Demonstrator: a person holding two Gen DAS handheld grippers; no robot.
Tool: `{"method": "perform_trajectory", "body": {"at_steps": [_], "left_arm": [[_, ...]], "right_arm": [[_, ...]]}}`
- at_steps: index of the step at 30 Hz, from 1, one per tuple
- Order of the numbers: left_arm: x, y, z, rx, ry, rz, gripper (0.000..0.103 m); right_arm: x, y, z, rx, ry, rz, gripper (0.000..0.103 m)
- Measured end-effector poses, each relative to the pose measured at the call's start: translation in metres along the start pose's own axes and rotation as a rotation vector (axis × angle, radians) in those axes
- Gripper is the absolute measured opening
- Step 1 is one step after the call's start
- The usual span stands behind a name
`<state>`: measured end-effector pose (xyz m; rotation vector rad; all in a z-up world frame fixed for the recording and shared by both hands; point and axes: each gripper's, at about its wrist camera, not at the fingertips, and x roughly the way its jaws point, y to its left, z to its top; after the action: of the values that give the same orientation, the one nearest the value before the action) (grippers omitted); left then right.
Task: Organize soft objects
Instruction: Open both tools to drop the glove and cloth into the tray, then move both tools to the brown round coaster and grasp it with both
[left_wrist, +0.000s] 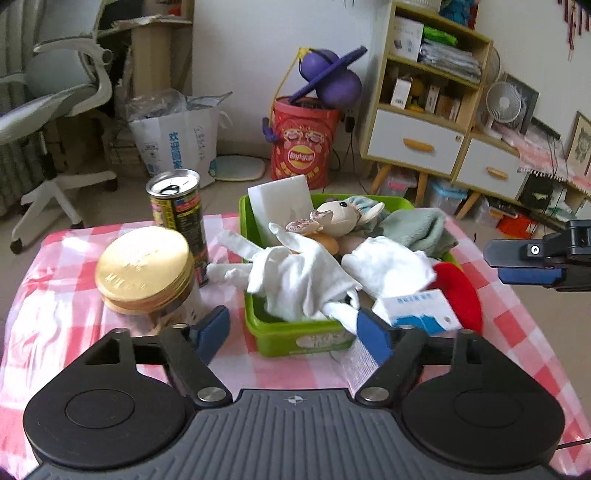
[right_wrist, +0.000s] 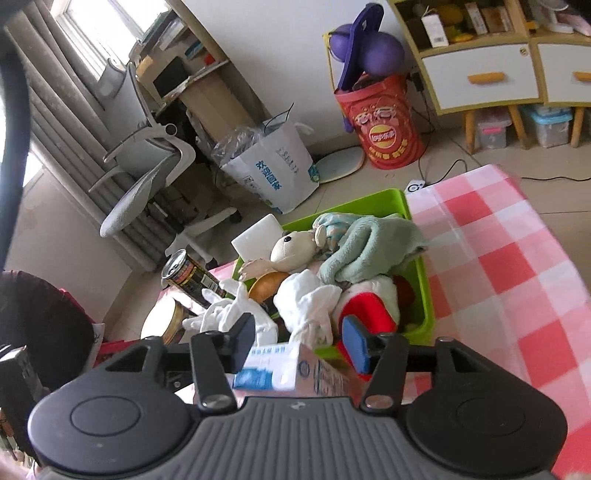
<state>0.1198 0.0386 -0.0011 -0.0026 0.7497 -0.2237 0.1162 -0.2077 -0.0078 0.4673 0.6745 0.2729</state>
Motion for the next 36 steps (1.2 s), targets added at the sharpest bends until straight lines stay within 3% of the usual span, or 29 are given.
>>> {"method": "perform_trajectory", "body": {"at_steps": [14, 17, 22, 27, 30, 36], "left_arm": [[-0.055, 0.009, -0.049, -0.02, 0.007, 0.018, 0.097], [-0.058, 0.013, -0.06, -0.034, 0.01, 0.032, 0.098], [-0.059, 0.024, -0.081, -0.067, 0.027, 0.054, 0.098], [-0.048, 0.033, -0.103, 0.008, 0.046, 0.105, 0.098], [-0.035, 0.039, -0.118, 0.053, 0.095, 0.134, 0.098], [-0.019, 0.052, -0.135, 0.077, 0.112, 0.141, 0.098]], "right_arm": [[-0.057, 0.026, -0.061, -0.068, -0.024, -0.076, 0.055], [-0.061, 0.033, -0.074, -0.083, -0.03, -0.091, 0.059], [-0.058, 0.042, -0.096, -0.125, -0.033, -0.129, 0.064], [-0.047, 0.036, -0.127, -0.191, -0.059, -0.177, 0.071], [-0.029, 0.03, -0.14, -0.254, 0.011, -0.239, 0.071], [-0.018, 0.014, -0.155, -0.254, 0.053, -0.232, 0.071]]}}
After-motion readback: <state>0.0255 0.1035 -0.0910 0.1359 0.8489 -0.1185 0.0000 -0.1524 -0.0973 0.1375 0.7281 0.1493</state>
